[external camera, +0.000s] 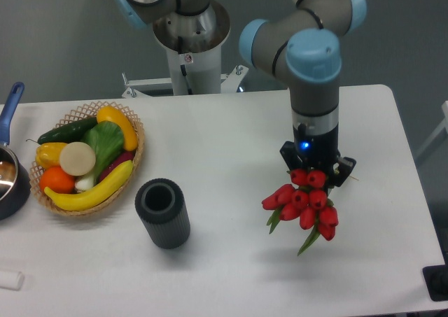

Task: Place the flowers on the table
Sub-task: 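Lower the held tulip bouquet down onto the table surface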

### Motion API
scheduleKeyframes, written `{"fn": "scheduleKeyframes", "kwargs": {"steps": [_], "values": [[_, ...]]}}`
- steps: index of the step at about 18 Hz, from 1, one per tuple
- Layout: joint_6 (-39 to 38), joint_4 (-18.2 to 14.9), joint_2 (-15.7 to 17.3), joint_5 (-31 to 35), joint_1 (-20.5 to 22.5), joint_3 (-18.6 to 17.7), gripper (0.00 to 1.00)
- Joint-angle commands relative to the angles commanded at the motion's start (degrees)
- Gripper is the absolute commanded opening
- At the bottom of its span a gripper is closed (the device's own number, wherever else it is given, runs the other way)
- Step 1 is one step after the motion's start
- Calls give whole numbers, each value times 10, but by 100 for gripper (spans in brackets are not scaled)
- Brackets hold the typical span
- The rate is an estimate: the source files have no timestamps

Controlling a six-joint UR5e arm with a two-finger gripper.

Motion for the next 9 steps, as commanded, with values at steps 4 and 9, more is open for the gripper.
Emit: {"fn": "scheduleKeyframes", "kwargs": {"steps": [4, 9], "values": [[1, 0, -38, 35, -13, 7, 45], [-5, 7, -90, 33, -21, 13, 45]]}}
